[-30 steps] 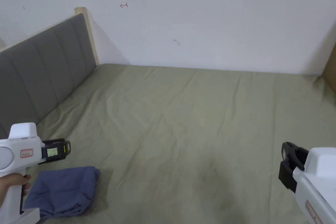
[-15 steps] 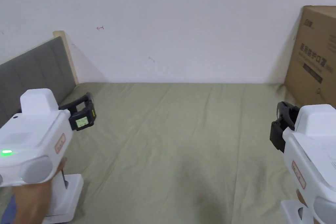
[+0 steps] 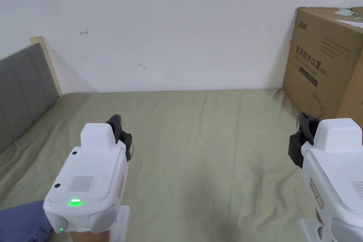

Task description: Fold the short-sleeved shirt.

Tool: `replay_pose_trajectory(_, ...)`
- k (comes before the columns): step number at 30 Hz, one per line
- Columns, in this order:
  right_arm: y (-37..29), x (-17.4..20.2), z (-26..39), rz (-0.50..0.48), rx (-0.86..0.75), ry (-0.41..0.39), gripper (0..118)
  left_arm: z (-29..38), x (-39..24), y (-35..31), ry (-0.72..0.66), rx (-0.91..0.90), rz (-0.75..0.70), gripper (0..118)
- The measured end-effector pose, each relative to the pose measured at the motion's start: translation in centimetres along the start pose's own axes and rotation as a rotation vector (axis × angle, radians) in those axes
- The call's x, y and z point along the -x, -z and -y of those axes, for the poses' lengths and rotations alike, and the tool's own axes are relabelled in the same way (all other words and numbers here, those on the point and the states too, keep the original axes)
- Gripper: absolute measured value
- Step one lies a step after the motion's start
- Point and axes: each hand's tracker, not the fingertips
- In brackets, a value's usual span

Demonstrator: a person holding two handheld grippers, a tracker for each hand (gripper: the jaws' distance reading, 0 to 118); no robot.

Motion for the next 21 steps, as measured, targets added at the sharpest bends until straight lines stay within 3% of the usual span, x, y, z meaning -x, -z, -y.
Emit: replay_pose_trajectory(21, -0.02, 0.48, 0.11, 0.001, 0.002, 0.012, 1, 0.85, -0.73, -0.42, 0.033, 0.033, 0.060, 0)
